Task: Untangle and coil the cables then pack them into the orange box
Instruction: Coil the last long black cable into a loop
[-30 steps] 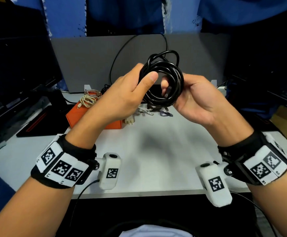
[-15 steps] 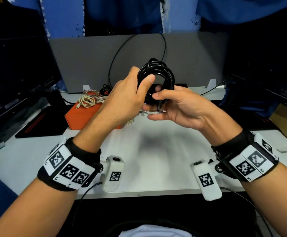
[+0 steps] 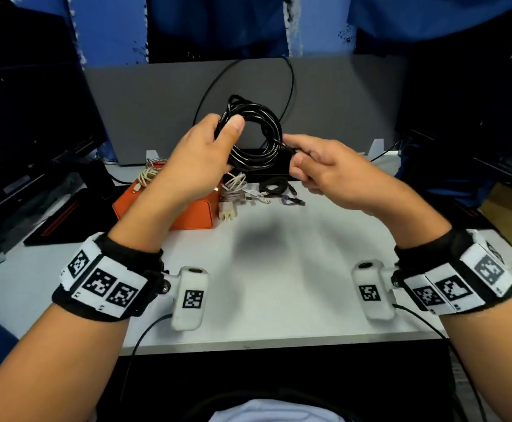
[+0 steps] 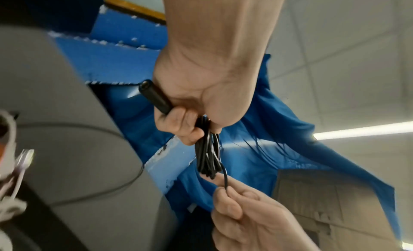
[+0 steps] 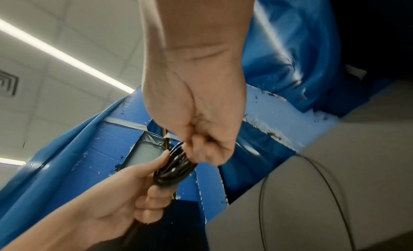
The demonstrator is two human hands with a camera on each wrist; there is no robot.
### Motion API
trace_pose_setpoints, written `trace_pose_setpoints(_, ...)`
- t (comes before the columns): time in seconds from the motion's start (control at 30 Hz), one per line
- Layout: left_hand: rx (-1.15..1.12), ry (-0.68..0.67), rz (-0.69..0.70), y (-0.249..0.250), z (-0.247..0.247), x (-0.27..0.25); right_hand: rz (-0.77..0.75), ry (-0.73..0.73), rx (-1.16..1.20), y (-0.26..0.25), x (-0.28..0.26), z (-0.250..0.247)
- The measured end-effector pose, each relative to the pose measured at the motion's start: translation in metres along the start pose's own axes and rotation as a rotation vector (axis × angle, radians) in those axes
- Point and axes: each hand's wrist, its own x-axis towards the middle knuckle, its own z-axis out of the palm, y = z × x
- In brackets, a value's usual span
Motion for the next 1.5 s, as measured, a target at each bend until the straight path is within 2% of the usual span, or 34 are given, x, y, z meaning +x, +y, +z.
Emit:
trace_pose_setpoints(0.07,-0.202,-0.064,-0.032,0.003,0.01,-0.006,0.055,0.083,0.253,0.0,0.002,0.007)
trace_pose_setpoints(0.13,-0.319,-0.084,-0.001,0.004,0.019,-0.01,0.103,0.072,0.411,-0.006,0.0,0.018)
trace_pose_setpoints(0.23,-0.494,-0.09,0.023,0.007,0.024,-0.011,0.035,0.007,0.508,-0.013,-0.005,0.022)
trace_pose_setpoints(0.3,-0.681,-0.154,-0.01,0.008,0.024,-0.01,-0.025,0.003,0.535,-0.015,-0.006,0.019)
trace_pose_setpoints(0.37,-0.765,-0.227,-0.07,0.004,0.02,-0.008,-0.04,0.033,0.525,-0.014,-0.006,0.019)
trace_pose_setpoints(0.43,-0.686,-0.334,-0.101,-0.002,0.014,-0.006,-0.007,0.09,0.437,-0.01,-0.005,0.02)
trace_pose_setpoints(0.5,-0.461,-0.423,-0.088,-0.006,0.007,-0.006,0.026,0.118,0.3,-0.004,-0.004,0.017)
trace_pose_setpoints(0.57,-0.365,-0.432,-0.094,-0.008,0.006,-0.006,0.07,0.1,0.238,0.0,-0.003,0.012)
trace_pose_setpoints(0.63,-0.451,-0.388,-0.151,-0.009,0.012,-0.005,0.138,0.077,0.348,0.003,0.0,0.015)
trace_pose_setpoints(0.7,-0.559,-0.347,-0.196,-0.011,0.019,-0.005,0.241,0.061,0.585,0.003,0.002,0.025)
trace_pose_setpoints(0.77,-0.563,-0.344,-0.205,-0.016,0.023,-0.005,0.315,0.042,0.789,0.005,0.003,0.032)
trace_pose_setpoints(0.83,-0.519,-0.349,-0.186,-0.018,0.023,-0.003,0.343,0.013,0.844,0.009,0.004,0.032)
trace_pose_setpoints(0.97,-0.097,-0.204,-0.011,-0.019,0.013,0.006,0.364,0.017,0.775,0.017,0.009,0.022)
trace_pose_setpoints(1.0,-0.05,-0.217,0.009,-0.02,0.011,0.007,0.362,0.026,0.75,0.019,0.009,0.018)
trace_pose_setpoints(1.1,-0.108,-0.489,-0.046,-0.019,0.008,0.002,0.377,0.02,0.692,0.032,0.009,0.004)
trace_pose_setpoints(1.17,-0.034,-0.59,-0.041,-0.023,0.005,0.002,0.433,0.058,0.683,0.043,0.014,-0.012)
trace_pose_setpoints(1.27,0.211,-0.564,-0.023,-0.036,-0.01,0.008,0.588,0.151,0.452,0.077,0.036,-0.035)
trace_pose_setpoints(1.33,0.382,-0.532,-0.032,-0.049,-0.025,0.014,0.702,0.162,0.271,0.108,0.052,-0.047)
trace_pose_setpoints(1.4,0.403,-0.527,-0.088,-0.064,-0.039,0.02,0.791,0.145,0.184,0.138,0.067,-0.056)
trace_pose_setpoints(1.5,0.334,-0.521,-0.193,-0.09,-0.051,0.03,0.862,0.156,0.125,0.157,0.084,-0.06)
